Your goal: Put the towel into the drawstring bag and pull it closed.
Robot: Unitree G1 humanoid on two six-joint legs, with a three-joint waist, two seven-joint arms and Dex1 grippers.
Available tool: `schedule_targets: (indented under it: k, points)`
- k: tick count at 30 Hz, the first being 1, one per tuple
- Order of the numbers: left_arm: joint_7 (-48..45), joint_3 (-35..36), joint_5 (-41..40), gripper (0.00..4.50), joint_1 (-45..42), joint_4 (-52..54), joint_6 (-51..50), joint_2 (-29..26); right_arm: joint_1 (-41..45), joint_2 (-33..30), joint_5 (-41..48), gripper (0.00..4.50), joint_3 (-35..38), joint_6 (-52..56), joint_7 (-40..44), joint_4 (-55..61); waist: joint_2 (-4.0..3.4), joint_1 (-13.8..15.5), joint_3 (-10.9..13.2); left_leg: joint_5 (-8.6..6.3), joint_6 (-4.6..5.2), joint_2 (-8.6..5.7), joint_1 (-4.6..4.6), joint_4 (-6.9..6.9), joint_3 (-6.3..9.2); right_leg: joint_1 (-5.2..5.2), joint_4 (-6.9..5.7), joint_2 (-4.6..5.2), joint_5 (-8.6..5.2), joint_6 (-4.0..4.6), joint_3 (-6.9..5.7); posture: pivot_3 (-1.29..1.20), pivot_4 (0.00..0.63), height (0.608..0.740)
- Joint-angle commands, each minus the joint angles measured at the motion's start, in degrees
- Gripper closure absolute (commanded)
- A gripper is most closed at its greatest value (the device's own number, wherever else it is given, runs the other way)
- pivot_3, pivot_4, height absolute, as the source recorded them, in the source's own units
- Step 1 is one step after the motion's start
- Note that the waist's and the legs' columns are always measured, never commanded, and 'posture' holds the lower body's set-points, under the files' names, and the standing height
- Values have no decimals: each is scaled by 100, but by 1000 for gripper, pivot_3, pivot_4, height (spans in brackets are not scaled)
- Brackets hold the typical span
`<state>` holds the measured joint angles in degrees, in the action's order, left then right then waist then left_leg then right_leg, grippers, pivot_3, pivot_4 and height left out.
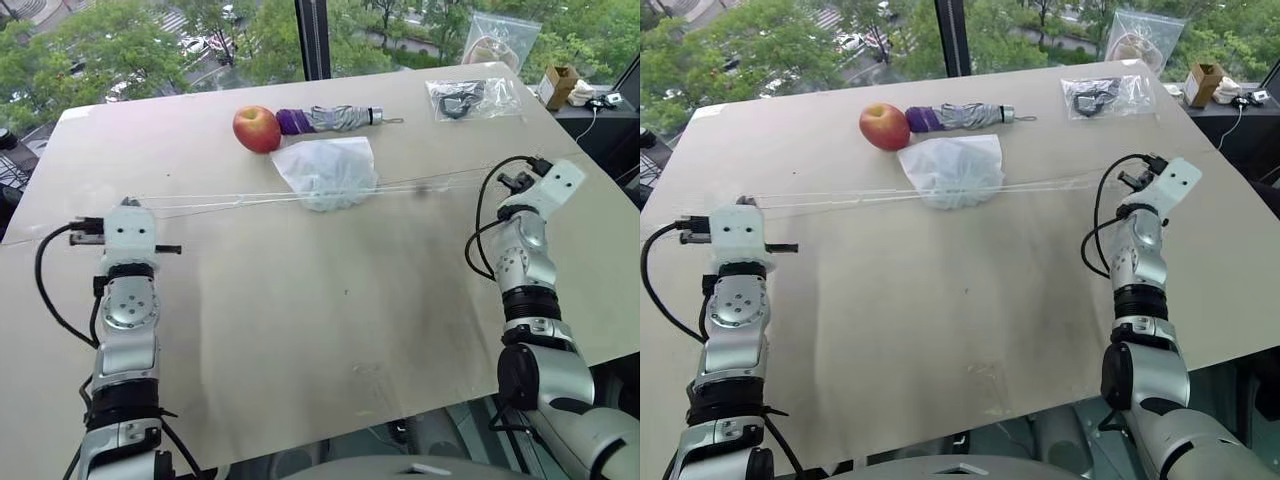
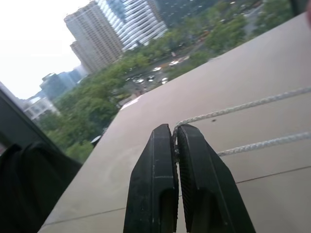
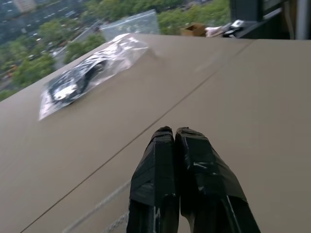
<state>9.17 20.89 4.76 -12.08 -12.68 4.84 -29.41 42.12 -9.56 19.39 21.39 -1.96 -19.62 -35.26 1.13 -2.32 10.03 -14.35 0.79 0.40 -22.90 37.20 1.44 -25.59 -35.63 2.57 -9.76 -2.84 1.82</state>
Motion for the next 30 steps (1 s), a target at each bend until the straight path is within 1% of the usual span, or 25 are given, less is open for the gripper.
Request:
schedule_targets:
  k: [1, 5, 7, 8, 10, 12, 14, 15, 17, 19, 20, 21, 23, 24, 25, 27, 30]
  points:
    - [959, 1221, -273, 4477, -4, -333, -460, -130, -166, -521, -140, 4500, 807, -401, -932, 101, 5, 4, -3, 0, 0, 0, 1, 4, 1, 0, -8, 0, 0, 0, -1, 0, 150, 740]
    - [1110, 1319, -332, 4477, -193, -470, -487, -86, -152, -539, -209, 4500, 901, -456, -1175, 130, 9, 9, -5, 0, 0, -8, -1, 3, 0, 1, -2, 0, -2, -2, -6, 0, 150, 740]
    - [816, 1218, -552, 4477, -407, -606, -475, 5, -45, -474, -48, 4500, 855, -343, -830, 99, 20, -2, -9, 1, 1, -10, 16, 12, 1, 20, -5, -6, -1, -2, -4, 0, 150, 740]
    - [540, 1081, -661, 4477, -473, -602, -383, 45, 27, -432, 61, 4500, 775, -245, -489, 91, 20, -17, -9, 1, 1, -6, 24, 20, 3, 30, -2, -16, -2, -2, -5, 0, 150, 740]
    - [-321, 646, -914, 4477, -559, -518, -221, 118, 140, -315, 255, 4500, 504, 2, 356, 181, 19, -31, -9, 2, 3, -3, 40, 25, 0, 44, -1, -26, -1, -2, 1, 0, 150, 740]
    - [-1302, 87, -1178, 4477, -516, -386, -400, 238, 137, -181, 328, 4500, 133, 319, 1049, 355, 19, -31, -9, 2, 3, 0, 63, 25, -7, 60, -3, -35, -2, 0, 13, 0, 150, 740]
    - [-1891, -222, -1451, 4477, -405, -252, -749, 382, 75, -84, 387, 4500, -98, 650, 1452, 502, 19, -29, -9, 2, 2, 4, 78, 22, -7, 74, -4, -44, -3, 2, 20, 0, 150, 740]
    - [-2129, -352, -1522, 4477, -318, -187, -966, 390, 46, -57, 414, 4500, -173, 774, 1622, 572, 19, -32, -9, 2, 2, 7, 85, 18, -7, 80, -4, -46, -3, 2, 21, 0, 150, 740]
    - [-2822, -530, -1912, 4477, -104, 137, -1170, 422, -5, -36, 538, 4500, -297, 1034, 2028, 738, 19, -33, -9, 1, 2, 12, 84, 13, -7, 78, -5, -51, -3, 3, 25, 0, 150, 740]
    - [-3345, -642, -2395, 4500, 74, 610, -1502, 481, -55, -32, 681, 3901, -376, 1286, 2380, 909, 16, -18, -7, 0, 2, 15, 79, 10, -4, 74, -4, -51, -3, 3, 22, 0, 150, 740]
    - [-3723, -753, -2740, 3837, 193, 959, -1750, 497, -86, -53, 717, 3662, -423, 1403, 2557, 986, 15, -11, -7, 0, 1, 15, 76, 3, -5, 71, 1, -50, -3, 3, 23, 0, 150, 740]
    - [-4143, -911, -3187, 3533, 351, 1422, -2131, 485, -127, -96, 744, 3195, -484, 1533, 2768, 1074, 15, -2, -7, 0, 2, 16, 71, 3, -4, 68, 7, -49, -3, 3, 21, 0, 150, 740]
    - [-4772, -1156, -3882, 2768, 643, 2208, -2752, 388, -203, -207, 786, 2418, -582, 1747, 3141, 1234, 15, 3, -7, 0, 1, 17, 55, 7, 1, 63, 18, -43, -3, 2, 15, 0, 150, 740]
    - [-4849, -1179, -3999, 2205, 734, 2413, -2919, 339, -253, -296, 800, 1860, -629, 1840, 3349, 1316, 14, 10, -6, 0, 1, 17, 45, 11, 1, 56, 18, -38, -3, 2, 14, 0, 150, 740]
    - [-4725, -1134, -3848, 1734, 749, 2421, -2840, 324, -320, -390, 824, 1367, -664, 1924, 3551, 1411, 14, 12, -6, 0, 1, 16, 36, 15, 3, 51, 20, -33, -3, 2, 14, 0, 150, 740]
    - [-4394, -842, -3721, 842, 700, 2183, -2836, 292, -512, -661, 892, 426, -754, 2144, 4056, 1666, 14, 14, -6, 0, 2, 6, 32, 23, 3, 49, 17, -33, -3, 2, 12, 0, 150, 740]
    - [-4308, -549, -3607, 842, 792, 1989, -2797, 63, -872, -1083, 1002, 426, -857, 2424, 4781, 2057, 14, 9, -6, 0, 2, 6, 41, 23, 10, 50, 9, -45, -5, 3, 10, 0, 150, 740]
